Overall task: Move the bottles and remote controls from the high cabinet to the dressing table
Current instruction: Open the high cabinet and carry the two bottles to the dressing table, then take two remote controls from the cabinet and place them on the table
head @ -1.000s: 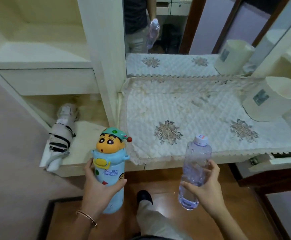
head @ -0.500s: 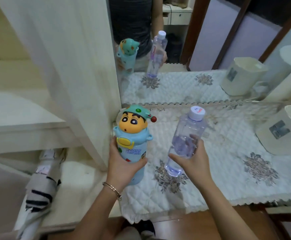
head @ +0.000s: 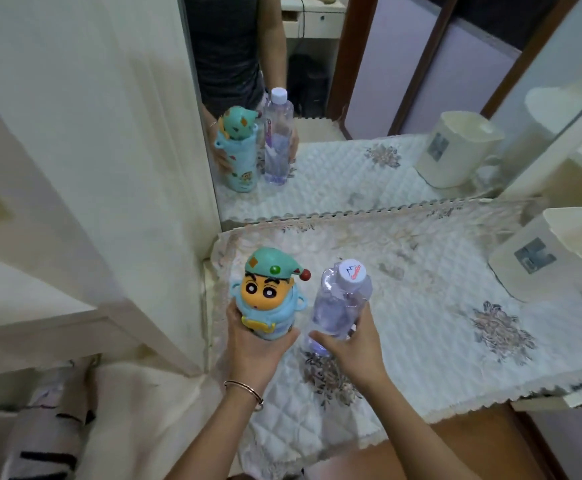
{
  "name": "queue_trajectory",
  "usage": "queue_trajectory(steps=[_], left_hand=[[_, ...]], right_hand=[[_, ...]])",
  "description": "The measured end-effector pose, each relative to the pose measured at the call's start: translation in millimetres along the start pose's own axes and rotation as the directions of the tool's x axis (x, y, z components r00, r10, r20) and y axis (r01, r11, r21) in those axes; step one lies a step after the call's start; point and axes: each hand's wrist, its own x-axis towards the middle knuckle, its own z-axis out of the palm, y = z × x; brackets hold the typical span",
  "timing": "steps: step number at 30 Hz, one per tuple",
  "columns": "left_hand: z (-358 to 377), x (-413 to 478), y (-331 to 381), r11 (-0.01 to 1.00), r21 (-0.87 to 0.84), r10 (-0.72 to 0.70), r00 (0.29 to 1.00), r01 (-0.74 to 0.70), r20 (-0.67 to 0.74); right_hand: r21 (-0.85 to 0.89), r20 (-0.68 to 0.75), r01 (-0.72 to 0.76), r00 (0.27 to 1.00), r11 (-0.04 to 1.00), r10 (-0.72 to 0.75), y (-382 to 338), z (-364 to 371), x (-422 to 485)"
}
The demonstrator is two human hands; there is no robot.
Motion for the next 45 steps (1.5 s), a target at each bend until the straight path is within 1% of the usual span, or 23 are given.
queue_trajectory(steps=[4,9,11,14,17,20,21,23,26,28,29,30,31,32,34,35,36,37,38,39,42,43,45], left_hand=[[-4.9,-0.6,-2.4,0.997,0.069,-0.039,0.998,0.035,0.059],[-14.8,-9.7,0.6,0.993,0.110,0.034,0.987,-0.052,0.160],[-16.8,-8.7,-1.7,0.987,0.143,0.046,0.985,-0.070,0.164],[-18.5,-4.4,-10.6,0.990,0.127,0.038,0.986,-0.060,0.165],[-20.9,-5.6,-7.7,0.990,0.123,0.041,0.979,-0.066,0.198],[-24.4,-4.8,-11.0,0.987,0.133,0.053,0.966,-0.089,0.253],[-26.2,-6.9,-13.8,0.984,0.155,0.042,0.961,-0.087,0.272],[-32.7,-16.1,-20.1,0.973,0.223,-0.009,0.961,-0.055,0.278],[-40.7,-39.0,-28.8,0.953,0.303,-0.040,0.977,-0.027,0.211],[-42.8,-60.5,-32.8,0.946,0.316,-0.015,0.961,-0.076,0.275],[-40.7,-70.8,-35.2,0.939,0.324,-0.008,0.935,-0.115,0.355],[-36.7,-80.7,-37.5,0.930,0.338,-0.021,0.893,-0.148,0.450],[-31.6,-90.3,-41.6,0.918,0.354,-0.055,0.828,-0.177,0.558],[-25.4,-100.0,-44.8,0.906,0.374,-0.108,0.743,-0.200,0.661],[-7.6,-118.9,-50.8,0.864,0.433,-0.254,0.521,-0.257,0.815],[2.6,-126.9,-55.8,0.828,0.471,-0.327,0.421,-0.304,0.846],[12.9,-136.2,-61.0,0.776,0.516,-0.403,0.344,-0.362,0.848],[22.3,-147.3,-66.3,0.730,0.547,-0.465,0.289,-0.409,0.837],[29.5,-156.9,-73.9,0.686,0.578,-0.517,0.263,-0.442,0.815],[36.0,-169.1,-80.9,0.651,0.598,-0.548,0.256,-0.467,0.797],[48.9,-215.1,-102.8,0.519,0.665,-0.635,0.278,-0.537,0.720],[54.0,-234.6,-105.8,0.485,0.685,-0.667,0.278,-0.544,0.692],[62.9,-271.0,-113.7,0.454,0.694,-0.700,0.258,-0.559,0.666]], right_hand=[[-0.009,-0.002,-0.007,1.000,1.000,0.007,2.4,-0.7,-0.3],[-0.024,0.025,-0.036,0.999,0.999,0.036,9.7,1.3,-2.9],[-0.030,0.015,-0.062,0.998,0.998,0.062,10.4,2.1,-4.3],[-0.005,-0.011,-0.089,0.996,0.996,0.089,7.1,3.3,-4.8],[0.001,0.016,-0.103,0.995,0.995,0.103,1.1,2.2,-10.7],[0.043,0.045,-0.199,0.979,0.979,0.197,1.8,-3.6,-30.5],[0.024,0.012,-0.249,0.969,0.968,0.248,4.1,-6.9,-40.0],[-0.031,-0.122,-0.307,0.946,0.951,0.302,14.9,-16.4,-63.0],[-0.008,-0.297,-0.361,0.891,0.933,0.342,38.6,-37.7,-108.1],[0.017,-0.365,-0.413,0.845,0.911,0.390,54.2,-53.4,-143.6],[0.025,-0.389,-0.443,0.822,0.896,0.417,62.0,-60.9,-162.1],[0.040,-0.397,-0.482,0.797,0.875,0.456,70.3,-67.4,-181.0],[0.067,-0.390,-0.528,0.767,0.846,0.510,79.2,-73.2,-201.4],[0.100,-0.372,-0.576,0.735,0.811,0.568,88.4,-77.6,-223.1],[0.157,-0.334,-0.655,0.669,0.739,0.664,107.7,-83.4,-270.6],[0.198,-0.323,-0.686,0.629,0.700,0.708,117.2,-84.8,-295.2],[0.258,-0.315,-0.710,0.580,0.656,0.752,126.3,-85.7,-321.3],[0.328,-0.300,-0.731,0.520,0.598,0.800,135.3,-85.8,-349.3],[0.391,-0.280,-0.747,0.461,0.538,0.842,143.9,-84.6,-378.0],[0.438,-0.260,-0.758,0.407,0.483,0.876,153.4,-82.9,-407.2],[0.552,-0.225,-0.765,0.248,0.333,0.942,178.1,-77.6,-493.3],[0.583,-0.227,-0.756,0.198,0.296,0.954,183.7,-77.0,-519.4],[0.644,-0.224,-0.730,0.108,0.230,0.969,194.9,-75.1,-566.9]])
